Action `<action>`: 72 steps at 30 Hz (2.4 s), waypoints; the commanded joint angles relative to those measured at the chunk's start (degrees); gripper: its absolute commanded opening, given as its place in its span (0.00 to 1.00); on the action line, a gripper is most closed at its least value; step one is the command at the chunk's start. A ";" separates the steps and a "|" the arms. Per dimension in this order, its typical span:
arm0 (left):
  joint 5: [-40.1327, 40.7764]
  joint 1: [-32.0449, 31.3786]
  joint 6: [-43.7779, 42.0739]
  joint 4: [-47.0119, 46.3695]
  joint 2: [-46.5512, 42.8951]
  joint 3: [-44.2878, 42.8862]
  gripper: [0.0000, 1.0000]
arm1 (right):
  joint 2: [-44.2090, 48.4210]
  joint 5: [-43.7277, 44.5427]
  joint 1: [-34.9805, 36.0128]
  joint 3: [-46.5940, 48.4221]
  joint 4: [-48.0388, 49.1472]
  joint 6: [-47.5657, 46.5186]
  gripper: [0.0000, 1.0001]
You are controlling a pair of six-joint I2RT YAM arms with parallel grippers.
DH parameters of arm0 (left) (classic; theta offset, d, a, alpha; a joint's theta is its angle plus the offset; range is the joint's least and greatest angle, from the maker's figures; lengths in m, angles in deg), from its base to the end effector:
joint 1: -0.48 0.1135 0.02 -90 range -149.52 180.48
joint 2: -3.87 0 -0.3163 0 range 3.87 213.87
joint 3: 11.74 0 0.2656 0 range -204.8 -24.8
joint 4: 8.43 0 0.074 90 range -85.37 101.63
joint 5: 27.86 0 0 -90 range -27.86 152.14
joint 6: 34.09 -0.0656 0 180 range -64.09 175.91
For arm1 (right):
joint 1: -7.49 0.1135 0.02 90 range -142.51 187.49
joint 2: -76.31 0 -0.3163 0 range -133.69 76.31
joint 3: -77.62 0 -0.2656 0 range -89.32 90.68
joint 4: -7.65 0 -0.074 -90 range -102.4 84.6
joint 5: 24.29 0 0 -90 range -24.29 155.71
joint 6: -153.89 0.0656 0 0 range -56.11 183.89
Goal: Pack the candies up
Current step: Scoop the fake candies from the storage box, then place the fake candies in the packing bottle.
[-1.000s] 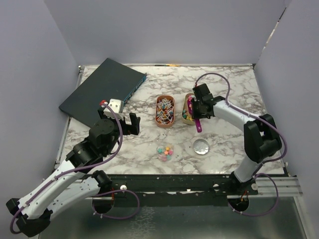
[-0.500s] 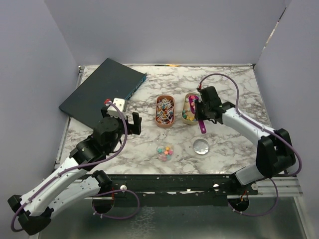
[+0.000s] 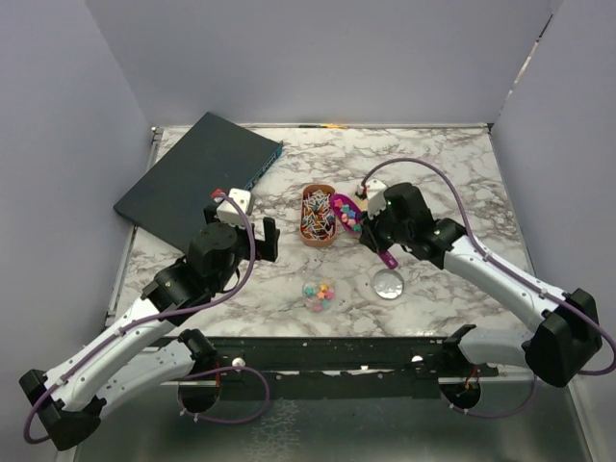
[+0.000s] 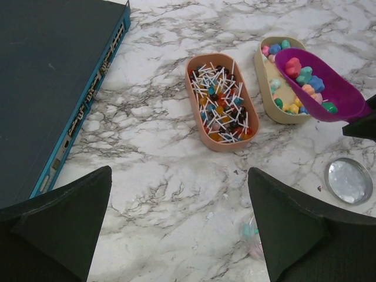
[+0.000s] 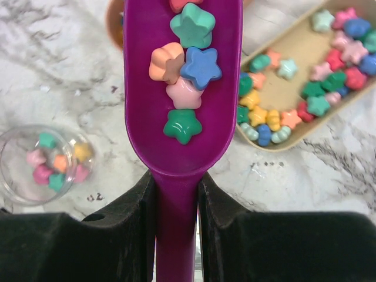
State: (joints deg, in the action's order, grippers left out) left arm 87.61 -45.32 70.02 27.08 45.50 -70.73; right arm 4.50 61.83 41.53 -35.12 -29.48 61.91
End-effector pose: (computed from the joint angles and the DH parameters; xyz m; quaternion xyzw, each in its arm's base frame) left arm 0.1343 -0.0977 0.3614 0.0912 0.7952 -0.1311 0.5850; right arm 0.2380 0.1661 0.3002 -0.2951 0.8629 0.1426 0.3846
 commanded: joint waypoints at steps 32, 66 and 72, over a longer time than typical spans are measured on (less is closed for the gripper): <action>-23.15 0.28 5.16 -0.93 4.99 -1.64 0.99 | 12.21 -18.63 11.77 -0.49 -6.39 -28.11 0.00; -21.86 0.28 4.74 -1.28 8.65 -1.02 0.99 | 25.59 -23.46 11.91 -1.96 -2.23 -23.33 0.01; -18.81 0.27 4.00 -0.75 7.65 -2.30 0.99 | 23.19 -19.85 11.85 -0.77 -8.36 -25.20 0.01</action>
State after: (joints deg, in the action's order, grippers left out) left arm 64.31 -45.38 75.90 23.19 53.56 -71.91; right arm 28.39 42.09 52.92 -38.27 -35.56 37.50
